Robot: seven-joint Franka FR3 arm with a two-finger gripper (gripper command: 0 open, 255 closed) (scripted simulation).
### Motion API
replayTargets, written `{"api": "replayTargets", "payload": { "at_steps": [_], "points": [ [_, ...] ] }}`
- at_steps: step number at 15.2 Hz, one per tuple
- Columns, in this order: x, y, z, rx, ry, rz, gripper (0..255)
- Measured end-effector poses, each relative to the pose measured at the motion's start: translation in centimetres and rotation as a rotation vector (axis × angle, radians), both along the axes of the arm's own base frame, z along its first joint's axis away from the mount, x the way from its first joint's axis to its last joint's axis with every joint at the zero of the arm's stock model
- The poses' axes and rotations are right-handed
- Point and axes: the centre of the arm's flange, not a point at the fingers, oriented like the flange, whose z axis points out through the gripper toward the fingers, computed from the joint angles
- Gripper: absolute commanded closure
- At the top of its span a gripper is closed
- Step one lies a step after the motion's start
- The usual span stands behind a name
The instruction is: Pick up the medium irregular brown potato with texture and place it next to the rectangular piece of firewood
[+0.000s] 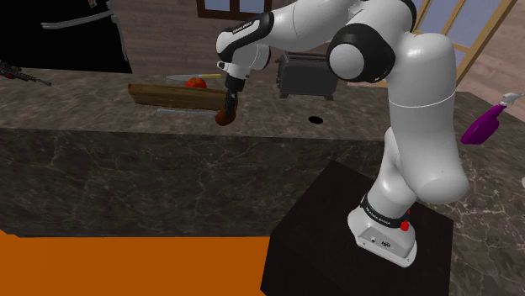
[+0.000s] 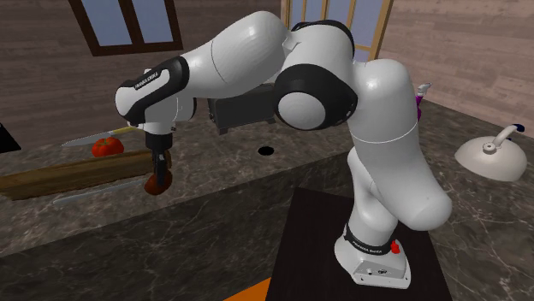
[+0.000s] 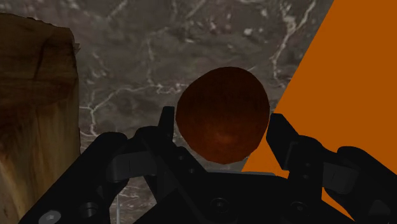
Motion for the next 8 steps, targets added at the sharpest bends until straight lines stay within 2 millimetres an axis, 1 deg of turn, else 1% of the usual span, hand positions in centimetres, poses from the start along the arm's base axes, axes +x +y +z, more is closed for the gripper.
{"api": "replayTargets", "payload": {
  "at_steps": [6,7,8],
  "points": [
    [0.06,-0.01,-0.18,0.0,0.0,0.0,255],
    [0.07,-0.01,-0.18,0.0,0.0,0.0,0],
    [0.07,-0.01,-0.18,0.0,0.0,0.0,0]
  ]
}}
